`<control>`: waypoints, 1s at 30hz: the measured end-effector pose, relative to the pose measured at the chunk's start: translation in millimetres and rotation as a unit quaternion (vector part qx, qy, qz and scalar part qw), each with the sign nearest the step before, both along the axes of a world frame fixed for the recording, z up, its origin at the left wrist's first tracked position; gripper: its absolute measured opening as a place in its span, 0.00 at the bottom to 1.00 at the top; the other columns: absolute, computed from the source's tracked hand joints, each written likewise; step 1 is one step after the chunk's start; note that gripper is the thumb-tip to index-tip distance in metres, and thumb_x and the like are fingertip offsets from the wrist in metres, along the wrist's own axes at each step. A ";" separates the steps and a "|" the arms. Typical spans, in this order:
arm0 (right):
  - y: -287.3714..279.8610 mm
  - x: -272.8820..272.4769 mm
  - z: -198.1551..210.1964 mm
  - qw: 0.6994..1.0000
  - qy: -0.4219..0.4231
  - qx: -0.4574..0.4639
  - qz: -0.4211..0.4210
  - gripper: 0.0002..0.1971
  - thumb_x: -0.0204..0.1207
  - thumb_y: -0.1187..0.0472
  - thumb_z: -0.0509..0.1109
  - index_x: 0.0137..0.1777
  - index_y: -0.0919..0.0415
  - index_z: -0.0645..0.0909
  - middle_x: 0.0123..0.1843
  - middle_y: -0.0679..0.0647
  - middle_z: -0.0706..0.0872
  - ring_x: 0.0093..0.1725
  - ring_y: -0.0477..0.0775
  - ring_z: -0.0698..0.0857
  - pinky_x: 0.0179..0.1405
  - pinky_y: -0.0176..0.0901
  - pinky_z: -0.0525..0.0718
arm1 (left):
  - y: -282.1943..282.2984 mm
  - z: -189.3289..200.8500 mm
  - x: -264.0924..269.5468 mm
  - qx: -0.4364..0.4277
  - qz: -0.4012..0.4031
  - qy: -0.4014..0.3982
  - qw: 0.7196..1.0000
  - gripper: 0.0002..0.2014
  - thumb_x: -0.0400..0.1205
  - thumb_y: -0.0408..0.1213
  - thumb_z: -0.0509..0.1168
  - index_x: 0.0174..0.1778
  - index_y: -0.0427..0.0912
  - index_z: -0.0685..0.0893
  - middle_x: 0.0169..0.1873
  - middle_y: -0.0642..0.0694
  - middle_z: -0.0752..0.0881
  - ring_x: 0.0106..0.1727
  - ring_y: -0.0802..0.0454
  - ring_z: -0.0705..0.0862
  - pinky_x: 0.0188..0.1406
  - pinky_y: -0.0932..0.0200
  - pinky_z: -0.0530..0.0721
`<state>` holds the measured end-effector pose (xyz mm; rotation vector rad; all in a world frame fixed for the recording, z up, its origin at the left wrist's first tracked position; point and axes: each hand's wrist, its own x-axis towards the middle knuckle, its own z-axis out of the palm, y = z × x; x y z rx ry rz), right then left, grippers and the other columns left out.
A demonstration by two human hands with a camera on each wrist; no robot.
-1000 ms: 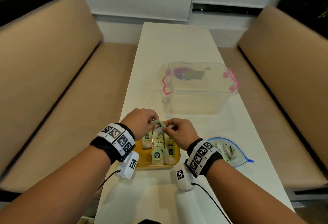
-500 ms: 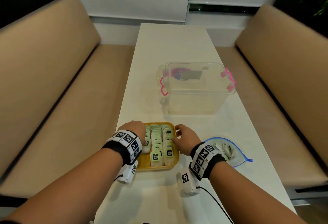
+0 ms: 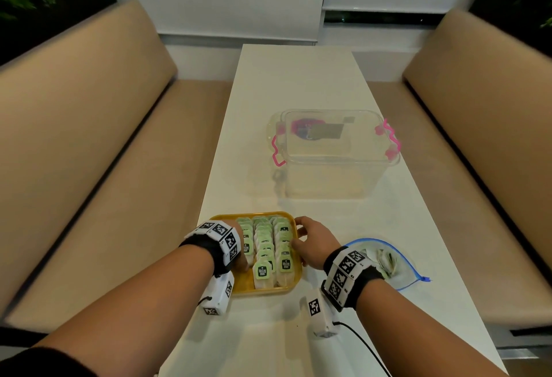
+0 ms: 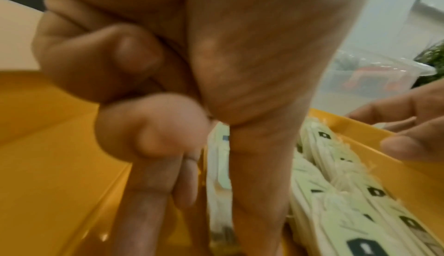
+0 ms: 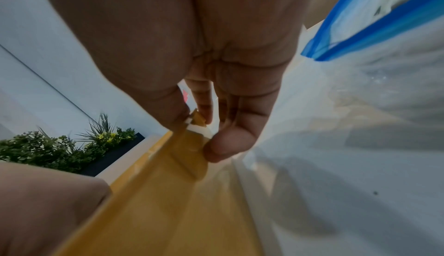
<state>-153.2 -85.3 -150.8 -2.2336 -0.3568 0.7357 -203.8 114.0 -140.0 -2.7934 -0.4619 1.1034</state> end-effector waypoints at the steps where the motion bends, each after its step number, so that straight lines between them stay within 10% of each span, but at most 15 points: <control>1: 0.0 0.0 -0.6 1.000 0.000 0.000 0.001 0.22 0.79 0.59 0.67 0.73 0.53 0.73 0.56 0.51 0.83 0.35 0.50 0.84 0.27 0.38 0.83 | -1.2 4.6 -0.4 -0.009 0.007 0.006 1.000 0.26 0.69 0.60 0.74 0.53 0.43 0.87 0.41 0.46 0.85 0.41 0.46 0.85 0.43 0.49 0.85; 5: -1.1 1.4 -1.0 1.000 0.004 0.002 0.004 0.23 0.79 0.58 0.67 0.74 0.53 0.73 0.55 0.51 0.83 0.38 0.53 0.85 0.33 0.43 0.87 | 2.3 0.1 4.0 -0.010 0.026 0.001 1.000 0.15 0.77 0.51 0.70 0.51 0.44 0.88 0.43 0.47 0.88 0.47 0.45 0.87 0.50 0.42 0.87; 11: -9.6 -0.3 12.0 1.000 0.021 0.013 0.015 0.30 0.81 0.50 0.68 0.80 0.53 0.64 0.60 0.52 0.81 0.33 0.52 0.87 0.26 0.39 0.83 | 7.8 8.6 7.7 -0.005 0.037 -0.032 0.999 0.20 0.69 0.60 0.75 0.40 0.47 0.82 0.32 0.52 0.80 0.32 0.55 0.80 0.41 0.60 0.84; 16: -50.2 17.5 35.8 0.998 -0.036 0.056 -0.013 0.17 0.82 0.53 0.66 0.68 0.55 0.76 0.57 0.49 0.84 0.33 0.51 0.87 0.33 0.44 0.86 | -25.0 67.0 13.0 -0.037 0.107 -0.117 0.987 0.22 0.74 0.61 0.71 0.38 0.42 0.82 0.32 0.48 0.83 0.37 0.48 0.85 0.38 0.58 0.83; 20: -100.2 34.1 44.8 0.993 -0.121 0.011 0.000 0.10 0.80 0.59 0.68 0.59 0.54 0.83 0.51 0.45 0.85 0.50 0.48 0.82 0.52 0.39 0.79 | -86.8 97.4 30.2 -0.146 0.045 -0.201 0.968 0.18 0.78 0.58 0.68 0.47 0.45 0.87 0.42 0.50 0.87 0.48 0.49 0.85 0.48 0.56 0.83; 30: -203.2 41.4 6.1 0.978 -0.102 -0.179 0.035 0.17 0.72 0.47 0.75 0.61 0.44 0.84 0.62 0.55 0.73 0.64 0.58 0.74 0.60 0.42 0.76 | -244.6 34.4 43.3 -0.321 0.001 -0.182 0.929 0.17 0.80 0.46 0.71 0.63 0.46 0.85 0.58 0.49 0.86 0.57 0.49 0.85 0.57 0.56 0.82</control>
